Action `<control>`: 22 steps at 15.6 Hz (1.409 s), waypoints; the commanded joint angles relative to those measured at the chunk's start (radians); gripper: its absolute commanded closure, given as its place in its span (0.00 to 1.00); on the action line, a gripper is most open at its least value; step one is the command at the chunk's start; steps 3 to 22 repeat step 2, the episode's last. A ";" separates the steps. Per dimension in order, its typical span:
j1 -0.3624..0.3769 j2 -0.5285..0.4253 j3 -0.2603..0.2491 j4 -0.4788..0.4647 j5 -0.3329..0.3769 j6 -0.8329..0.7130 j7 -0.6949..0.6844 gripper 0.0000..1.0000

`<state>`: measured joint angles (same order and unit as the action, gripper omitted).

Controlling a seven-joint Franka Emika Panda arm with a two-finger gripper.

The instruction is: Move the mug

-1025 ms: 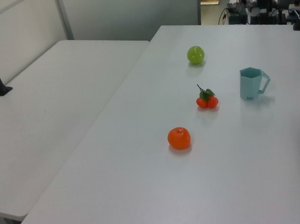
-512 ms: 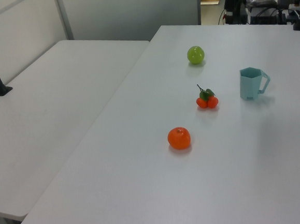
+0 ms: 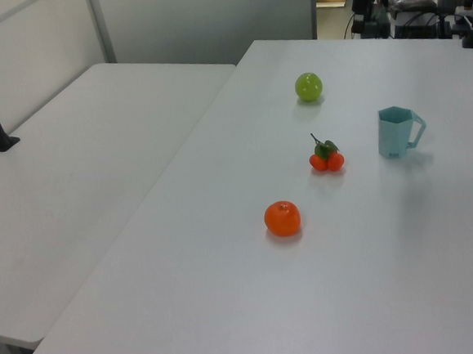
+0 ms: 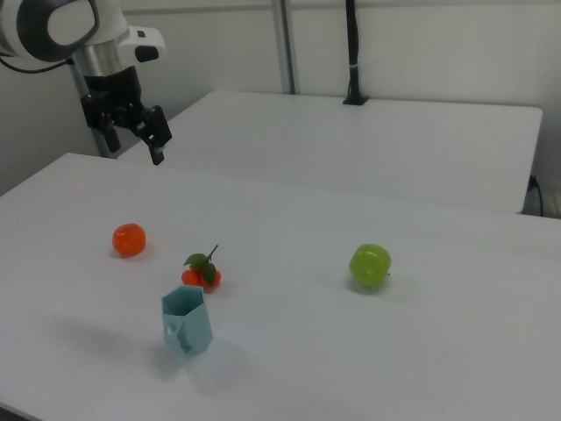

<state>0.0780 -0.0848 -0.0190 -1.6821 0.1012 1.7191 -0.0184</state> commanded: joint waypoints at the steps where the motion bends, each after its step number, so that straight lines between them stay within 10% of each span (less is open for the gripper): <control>1: 0.029 -0.009 -0.016 -0.016 -0.014 0.023 -0.015 0.00; 22: 0.029 -0.007 -0.016 -0.016 -0.014 0.023 -0.015 0.00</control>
